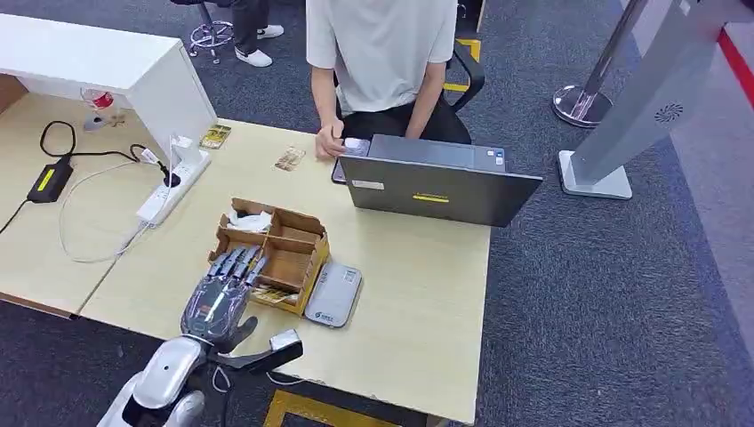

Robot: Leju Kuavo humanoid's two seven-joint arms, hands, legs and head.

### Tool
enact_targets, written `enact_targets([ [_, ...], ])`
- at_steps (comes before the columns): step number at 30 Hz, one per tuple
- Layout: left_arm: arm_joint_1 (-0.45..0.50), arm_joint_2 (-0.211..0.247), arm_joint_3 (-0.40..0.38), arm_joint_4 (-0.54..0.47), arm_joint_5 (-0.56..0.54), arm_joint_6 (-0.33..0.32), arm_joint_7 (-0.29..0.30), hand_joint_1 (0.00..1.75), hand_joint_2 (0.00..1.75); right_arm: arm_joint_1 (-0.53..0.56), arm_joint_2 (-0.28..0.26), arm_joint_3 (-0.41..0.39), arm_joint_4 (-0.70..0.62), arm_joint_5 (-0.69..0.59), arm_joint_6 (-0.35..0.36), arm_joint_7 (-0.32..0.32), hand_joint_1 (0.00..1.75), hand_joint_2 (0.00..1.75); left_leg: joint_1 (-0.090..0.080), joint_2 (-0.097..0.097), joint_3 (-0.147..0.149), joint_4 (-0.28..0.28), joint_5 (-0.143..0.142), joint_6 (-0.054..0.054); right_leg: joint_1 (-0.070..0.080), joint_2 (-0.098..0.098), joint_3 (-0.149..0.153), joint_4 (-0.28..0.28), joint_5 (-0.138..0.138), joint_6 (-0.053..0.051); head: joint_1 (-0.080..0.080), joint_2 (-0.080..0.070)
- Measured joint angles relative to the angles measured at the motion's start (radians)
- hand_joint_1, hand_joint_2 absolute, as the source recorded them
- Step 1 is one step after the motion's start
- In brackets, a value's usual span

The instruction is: Pass the card to the sensor for recognition and then transmit it.

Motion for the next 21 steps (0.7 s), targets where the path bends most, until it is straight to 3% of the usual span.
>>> enact_targets([
  [13, -0.030, -0.034, 0.000, 0.033, -0.008, 0.005, -0.007, 0.00, 1.75, -0.001, 0.000, 0.000, 0.000, 0.005, -0.001, -0.004, 0.00, 0.00, 0.000, 0.000, 0.000, 0.000, 0.000, 0.000, 0.000, 0.000, 0.000, 0.000, 0.000, 0.000, 0.000, 0.000],
  [14, -0.030, -0.034, 0.000, 0.033, -0.008, 0.005, -0.007, 1.75, 1.75, -0.001, 0.000, 0.000, 0.000, 0.005, -0.001, -0.003, 0.00, 0.00, 0.000, 0.000, 0.000, 0.000, 0.000, 0.000, 0.000, 0.000, 0.000, 0.000, 0.000, 0.000, 0.000, 0.000],
  [21, -0.029, -0.033, 0.000, 0.033, -0.005, 0.005, -0.009, 1.75, 1.75, -0.001, 0.000, 0.000, 0.000, 0.005, 0.000, 0.002, 0.00, 0.00, 0.000, 0.000, 0.000, 0.000, 0.000, 0.000, 0.000, 0.000, 0.000, 0.000, 0.000, 0.000, 0.000, 0.000],
])
